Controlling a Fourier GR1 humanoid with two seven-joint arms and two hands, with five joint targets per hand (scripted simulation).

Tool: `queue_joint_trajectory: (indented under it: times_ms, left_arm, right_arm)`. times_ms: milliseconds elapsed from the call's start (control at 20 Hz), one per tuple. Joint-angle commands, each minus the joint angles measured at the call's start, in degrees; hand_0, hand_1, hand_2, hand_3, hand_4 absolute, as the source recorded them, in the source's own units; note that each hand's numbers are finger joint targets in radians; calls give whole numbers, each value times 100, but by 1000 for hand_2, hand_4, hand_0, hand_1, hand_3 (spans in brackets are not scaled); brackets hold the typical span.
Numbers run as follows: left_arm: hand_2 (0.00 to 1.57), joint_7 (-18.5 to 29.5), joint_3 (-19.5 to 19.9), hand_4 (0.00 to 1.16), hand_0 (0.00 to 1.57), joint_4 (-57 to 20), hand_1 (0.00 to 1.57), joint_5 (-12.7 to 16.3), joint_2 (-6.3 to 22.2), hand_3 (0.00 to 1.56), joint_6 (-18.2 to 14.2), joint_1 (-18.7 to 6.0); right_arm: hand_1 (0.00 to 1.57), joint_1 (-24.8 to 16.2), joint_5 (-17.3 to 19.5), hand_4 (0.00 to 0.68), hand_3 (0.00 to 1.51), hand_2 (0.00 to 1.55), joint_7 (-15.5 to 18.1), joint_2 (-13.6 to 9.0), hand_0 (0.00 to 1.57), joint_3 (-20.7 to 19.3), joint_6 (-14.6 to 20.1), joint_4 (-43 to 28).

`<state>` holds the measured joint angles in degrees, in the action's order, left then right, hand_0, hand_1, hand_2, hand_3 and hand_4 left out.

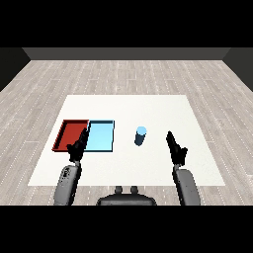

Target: Pick the blue can and put it in the blue box

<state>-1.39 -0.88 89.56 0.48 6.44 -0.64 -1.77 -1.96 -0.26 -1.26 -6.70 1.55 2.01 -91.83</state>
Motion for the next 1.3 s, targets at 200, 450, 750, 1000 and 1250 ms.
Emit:
queue_joint_trajectory:
  times_ms: [200,450,750,1000,1250]
  left_arm:
    - [0,24,23,0,0,162,0,-115,-115,0,-15,242]
    - [0,1908,217,0,0,341,0,301,-121,0,445,406]
    - [0,2287,108,0,0,235,0,46,-319,0,304,319]
    - [0,2166,216,0,0,262,0,168,-299,0,422,318]
    - [0,2224,378,0,0,174,0,390,-264,0,539,270]
  right_arm:
    - [0,7,-594,0,0,0,347,-672,0,-810,-1050,331]
    - [0,-17,-1929,0,0,0,1352,-499,0,-1145,-2023,246]
    - [0,4,-1889,0,0,0,1493,-522,0,-1199,-2333,373]
    - [0,435,-1940,0,0,0,1359,-601,0,-1432,-2402,921]
    - [0,1109,-1650,0,0,0,1476,-308,0,-1189,-2168,1769]
